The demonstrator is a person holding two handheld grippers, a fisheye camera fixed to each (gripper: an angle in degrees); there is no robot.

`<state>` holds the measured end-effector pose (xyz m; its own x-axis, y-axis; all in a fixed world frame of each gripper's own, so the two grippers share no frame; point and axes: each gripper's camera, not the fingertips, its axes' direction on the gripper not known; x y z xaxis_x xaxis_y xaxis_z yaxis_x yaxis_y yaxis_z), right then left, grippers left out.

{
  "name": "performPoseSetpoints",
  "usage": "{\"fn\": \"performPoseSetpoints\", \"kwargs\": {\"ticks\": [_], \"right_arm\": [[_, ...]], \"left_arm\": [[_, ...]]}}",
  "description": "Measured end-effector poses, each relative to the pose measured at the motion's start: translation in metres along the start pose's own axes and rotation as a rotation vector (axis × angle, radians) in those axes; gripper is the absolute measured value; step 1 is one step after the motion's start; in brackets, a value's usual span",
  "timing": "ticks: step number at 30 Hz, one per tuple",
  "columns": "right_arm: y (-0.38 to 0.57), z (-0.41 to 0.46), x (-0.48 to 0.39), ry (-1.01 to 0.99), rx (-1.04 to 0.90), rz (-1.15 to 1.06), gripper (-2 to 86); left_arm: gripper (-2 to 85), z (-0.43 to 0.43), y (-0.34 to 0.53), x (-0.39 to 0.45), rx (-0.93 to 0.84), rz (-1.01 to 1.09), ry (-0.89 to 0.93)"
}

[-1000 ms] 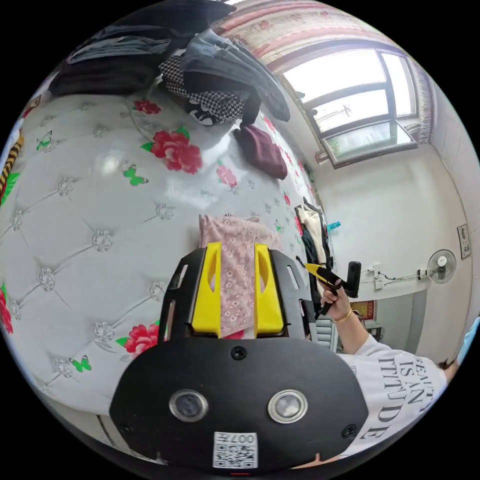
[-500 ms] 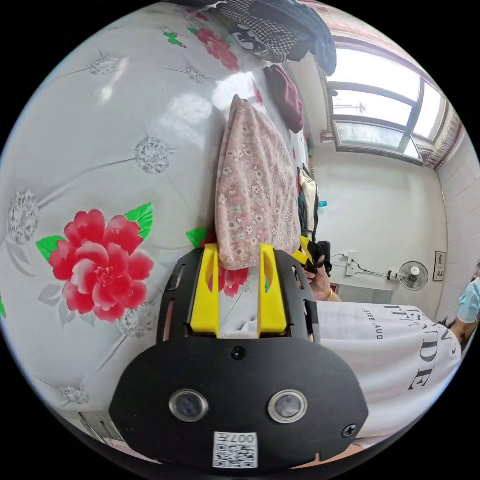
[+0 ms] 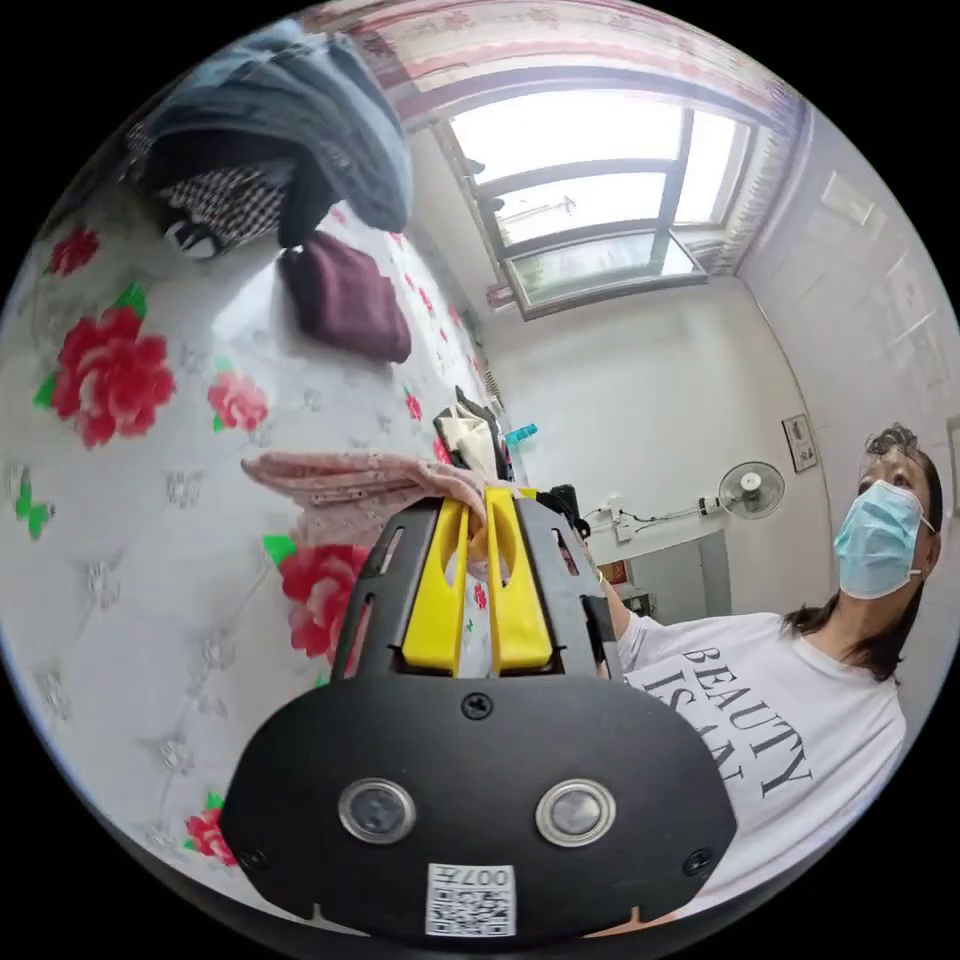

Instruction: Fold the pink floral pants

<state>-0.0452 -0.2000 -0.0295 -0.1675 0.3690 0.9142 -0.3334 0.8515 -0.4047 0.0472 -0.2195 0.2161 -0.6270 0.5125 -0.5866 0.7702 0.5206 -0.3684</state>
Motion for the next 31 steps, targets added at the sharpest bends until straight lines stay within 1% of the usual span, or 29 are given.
{"fn": "performPoseSetpoints", "kwargs": {"ticks": [2, 3, 5, 8, 12, 14, 15, 17, 18, 20, 21, 23, 24, 26, 27, 29, 30, 31], "right_arm": [[-0.062, -0.023, -0.047, 0.06, 0.055, -0.157, -0.1], [-0.076, -0.029, -0.06, 0.066, 0.077, -0.202, -0.1], [-0.124, -0.051, -0.105, 0.092, 0.156, -0.349, -0.1], [-0.17, -0.062, -0.13, 0.128, 0.218, -0.411, 0.0], [-0.214, -0.05, -0.104, 0.204, 0.237, -0.341, 0.3], [-0.227, -0.032, -0.053, 0.32, 0.213, -0.208, 0.8], [-0.225, -0.028, -0.038, 0.346, 0.203, -0.163, 1.0], [-0.197, -0.012, 0.018, 0.431, 0.133, -0.056, 1.2], [-0.185, -0.008, 0.029, 0.456, 0.102, -0.047, 1.2], [-0.12, 0.014, 0.067, 0.604, -0.06, -0.035, 1.1], [-0.101, 0.019, 0.074, 0.642, -0.108, -0.035, 1.1], [-0.015, 0.033, 0.09, 0.818, -0.28, -0.04, 0.7], [0.006, 0.034, 0.09, 0.859, -0.32, -0.047, 0.6], [0.081, 0.028, 0.065, 0.955, -0.359, -0.139, 0.5], [0.096, 0.028, 0.06, 0.975, -0.385, -0.137, 0.6], [0.141, 0.037, 0.049, 0.964, -0.509, -0.141, 1.8], [0.149, 0.042, 0.049, 0.943, -0.539, -0.137, 2.2], [0.163, 0.043, 0.039, 0.948, -0.446, -0.183, 2.9]], "left_arm": [[0.7, 0.025, -0.082, 0.034, -0.002, 0.129, -0.016], [0.7, 0.029, -0.1, 0.044, 0.008, 0.162, -0.02], [0.9, 0.044, -0.164, 0.089, 0.065, 0.318, -0.041], [1.3, 0.065, -0.217, 0.122, 0.122, 0.399, -0.074], [2.6, 0.106, -0.242, 0.108, 0.169, 0.359, -0.159], [3.3, 0.142, -0.233, 0.074, 0.141, 0.301, -0.312], [3.4, 0.151, -0.227, 0.064, 0.126, 0.28, -0.36], [3.6, 0.181, -0.184, 0.024, 0.048, 0.223, -0.512], [3.6, 0.187, -0.169, 0.015, 0.023, 0.213, -0.537], [3.6, 0.206, -0.091, -0.02, -0.081, 0.17, -0.612], [3.6, 0.211, -0.068, -0.028, -0.112, 0.154, -0.631], [3.5, 0.226, 0.029, -0.05, -0.257, 0.078, -0.723], [3.3, 0.23, 0.053, -0.051, -0.294, 0.062, -0.748], [2.2, 0.244, 0.137, -0.041, -0.436, 0.041, -0.861], [1.8, 0.248, 0.154, -0.035, -0.467, 0.049, -0.894], [-0.3, 0.274, 0.204, -0.007, -0.566, 0.114, -0.991], [-0.4, 0.283, 0.212, 0.0, -0.59, 0.138, -1.006], [-0.7, 0.304, 0.224, 0.012, -0.632, 0.187, -1.032]]}}
